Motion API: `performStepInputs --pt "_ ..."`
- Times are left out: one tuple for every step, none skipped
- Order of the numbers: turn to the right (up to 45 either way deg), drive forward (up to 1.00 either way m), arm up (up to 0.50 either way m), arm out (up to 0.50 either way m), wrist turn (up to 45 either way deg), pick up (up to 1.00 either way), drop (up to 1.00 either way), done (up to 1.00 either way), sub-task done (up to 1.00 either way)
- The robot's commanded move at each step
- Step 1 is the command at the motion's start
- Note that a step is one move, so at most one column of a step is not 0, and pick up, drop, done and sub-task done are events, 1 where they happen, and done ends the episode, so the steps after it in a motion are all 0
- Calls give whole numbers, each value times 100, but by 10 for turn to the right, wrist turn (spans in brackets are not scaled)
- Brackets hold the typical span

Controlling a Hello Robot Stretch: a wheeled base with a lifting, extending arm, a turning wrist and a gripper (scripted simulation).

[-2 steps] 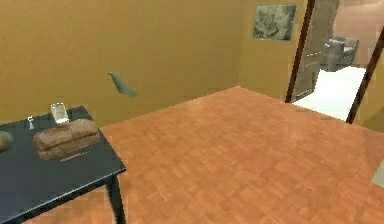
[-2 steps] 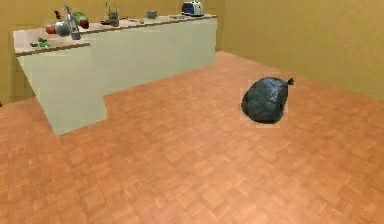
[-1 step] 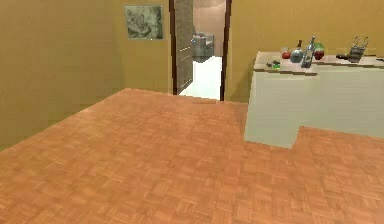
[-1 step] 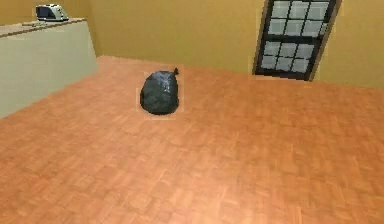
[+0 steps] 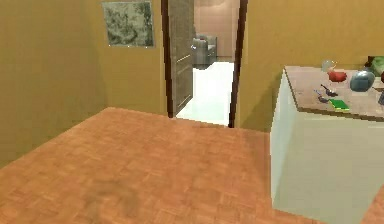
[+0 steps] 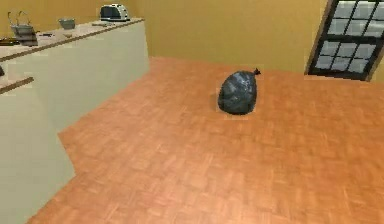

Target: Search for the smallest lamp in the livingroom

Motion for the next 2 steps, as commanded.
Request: performStepInputs --pt "30 0 0 0 0 0 0 0 0" --pt "0 100 0 0 0 0 0 0 0"
